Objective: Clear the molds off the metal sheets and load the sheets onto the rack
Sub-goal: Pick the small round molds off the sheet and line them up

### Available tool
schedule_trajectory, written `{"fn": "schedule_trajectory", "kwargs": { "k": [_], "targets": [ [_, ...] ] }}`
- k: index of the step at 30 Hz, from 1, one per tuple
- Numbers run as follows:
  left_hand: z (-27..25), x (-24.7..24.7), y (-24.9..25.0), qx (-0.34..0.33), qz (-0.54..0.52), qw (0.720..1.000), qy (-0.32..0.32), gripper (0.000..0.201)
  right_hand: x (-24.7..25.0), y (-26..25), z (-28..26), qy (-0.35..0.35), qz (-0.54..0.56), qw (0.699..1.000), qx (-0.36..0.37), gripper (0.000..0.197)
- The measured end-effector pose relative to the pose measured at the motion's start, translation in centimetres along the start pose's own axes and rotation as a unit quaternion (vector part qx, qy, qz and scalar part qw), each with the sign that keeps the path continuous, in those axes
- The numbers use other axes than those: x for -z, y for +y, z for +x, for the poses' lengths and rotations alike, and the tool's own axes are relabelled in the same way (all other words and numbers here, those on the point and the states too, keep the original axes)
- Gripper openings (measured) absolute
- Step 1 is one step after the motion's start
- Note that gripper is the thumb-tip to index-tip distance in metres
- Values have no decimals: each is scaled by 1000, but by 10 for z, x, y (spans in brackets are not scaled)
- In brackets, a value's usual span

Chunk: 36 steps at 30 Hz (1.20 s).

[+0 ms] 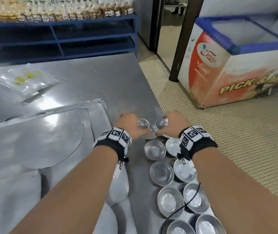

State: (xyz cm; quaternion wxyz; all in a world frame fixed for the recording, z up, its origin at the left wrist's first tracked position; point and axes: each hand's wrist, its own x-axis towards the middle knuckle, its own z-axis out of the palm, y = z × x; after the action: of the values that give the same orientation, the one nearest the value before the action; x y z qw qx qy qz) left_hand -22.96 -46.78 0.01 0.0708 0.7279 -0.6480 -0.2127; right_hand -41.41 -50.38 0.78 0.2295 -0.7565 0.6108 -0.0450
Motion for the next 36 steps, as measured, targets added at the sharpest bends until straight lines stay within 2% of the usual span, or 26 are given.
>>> {"fn": "schedule_trajectory", "kwargs": {
  "k": [4, 7, 11, 16, 20, 25, 28, 30, 31, 36],
  "targets": [
    [44, -14, 2, 22, 13, 1000, 1, 60, 1, 9, 46, -3, -18, 1000, 2, 63],
    [78, -26, 0, 40, 30, 999, -7, 61, -2, 16, 75, -1, -35, 999, -3, 65],
    [103, -38, -1, 62, 16, 998, 1, 49, -10, 21, 104, -18, -55, 998, 1, 71],
    [124, -52, 1, 58, 21, 998, 3, 49, -21, 21, 124, -30, -81, 996, 3, 51],
    [121, -51, 5, 45, 20, 999, -14, 63, -30, 21, 131, -28, -96, 995, 0, 37],
    [120, -55, -1, 33, -13, 999, 4, 72, -36, 22, 131, -25, -94, 995, 5, 53],
    [113, -53, -5, 15, -15, 999, 28, 51, -36, 23, 128, -22, -72, 997, 8, 60],
    [104, -50, -8, 3, -13, 999, 46, 33, -32, 21, 122, -14, -67, 998, 7, 56],
    [99, -46, -10, -3, -8, 999, 52, 31, -28, 18, 118, -8, -68, 998, 6, 53],
    [62, -12, -17, -26, 1, 998, 61, 51, 1, -13, 88, 15, -100, 995, 2, 40]
  ]
}}
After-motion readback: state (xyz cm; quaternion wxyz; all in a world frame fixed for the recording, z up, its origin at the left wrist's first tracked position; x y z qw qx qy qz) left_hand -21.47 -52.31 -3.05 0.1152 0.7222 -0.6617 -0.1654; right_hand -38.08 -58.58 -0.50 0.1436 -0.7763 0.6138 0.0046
